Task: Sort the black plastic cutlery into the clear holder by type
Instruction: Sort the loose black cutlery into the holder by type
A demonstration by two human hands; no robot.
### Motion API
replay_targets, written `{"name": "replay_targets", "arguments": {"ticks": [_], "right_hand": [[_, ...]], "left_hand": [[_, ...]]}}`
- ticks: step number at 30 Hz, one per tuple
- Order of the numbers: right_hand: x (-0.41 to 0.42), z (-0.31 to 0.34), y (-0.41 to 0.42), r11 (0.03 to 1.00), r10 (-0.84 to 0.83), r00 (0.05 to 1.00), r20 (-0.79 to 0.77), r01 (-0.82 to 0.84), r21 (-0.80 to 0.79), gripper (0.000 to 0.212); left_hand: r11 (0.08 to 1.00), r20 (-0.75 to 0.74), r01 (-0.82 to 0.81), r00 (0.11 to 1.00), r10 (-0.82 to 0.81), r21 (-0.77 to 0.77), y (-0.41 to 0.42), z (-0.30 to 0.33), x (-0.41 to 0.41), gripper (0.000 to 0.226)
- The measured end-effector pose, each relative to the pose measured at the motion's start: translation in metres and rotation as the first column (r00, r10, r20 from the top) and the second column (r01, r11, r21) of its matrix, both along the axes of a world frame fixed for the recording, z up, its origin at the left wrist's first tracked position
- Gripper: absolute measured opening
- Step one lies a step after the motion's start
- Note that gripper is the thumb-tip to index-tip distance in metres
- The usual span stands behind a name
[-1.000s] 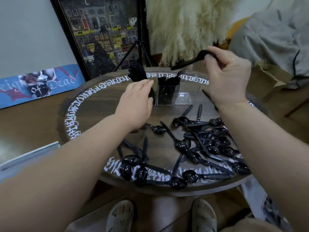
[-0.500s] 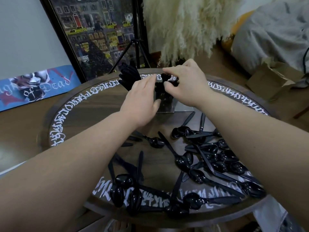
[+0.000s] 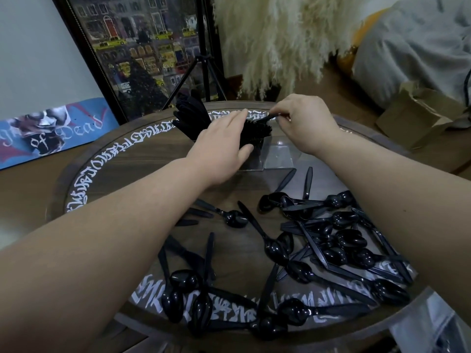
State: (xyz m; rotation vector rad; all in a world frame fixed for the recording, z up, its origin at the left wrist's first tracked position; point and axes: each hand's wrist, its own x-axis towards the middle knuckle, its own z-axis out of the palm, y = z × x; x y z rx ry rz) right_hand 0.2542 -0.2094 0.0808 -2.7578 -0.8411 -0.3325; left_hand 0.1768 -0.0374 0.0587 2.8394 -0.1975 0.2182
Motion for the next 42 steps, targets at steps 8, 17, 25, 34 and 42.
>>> {"name": "replay_targets", "arguments": {"ticks": [8, 17, 25, 34, 42], "right_hand": [[-0.015, 0.007, 0.014, 0.996, 0.075, 0.997, 0.009, -0.075, 0.039, 0.036], [-0.046, 0.011, -0.01, 0.977, -0.051, 0.986, -0.161, 0.083, 0.197, 0.042], [-0.123, -0.009, -0.061, 0.955, -0.1, 0.953, -0.287, 0.173, 0.242, 0.034], [-0.209, -0.043, -0.088, 0.98, -0.038, 0.91, -0.412, -0.047, -0.193, 0.04], [-0.238, -0.07, -0.087, 0.916, -0.117, 0.845, -0.521, -0.111, -0.385, 0.062]], "left_hand": [[0.999, 0.06, 0.003, 0.998, 0.0, -0.051, 0.002, -0.004, 0.0, 0.061], [0.997, 0.106, 0.039, 0.994, -0.031, -0.066, 0.002, 0.0, -0.029, 0.061], [0.997, 0.024, -0.006, 1.0, 0.008, -0.077, 0.003, -0.021, -0.098, 0.058], [0.996, -0.116, -0.078, 0.99, 0.082, 0.037, 0.011, -0.046, -0.189, 0.04], [0.951, -0.2, -0.28, 0.932, 0.302, 0.13, 0.01, -0.062, -0.252, 0.05]]}}
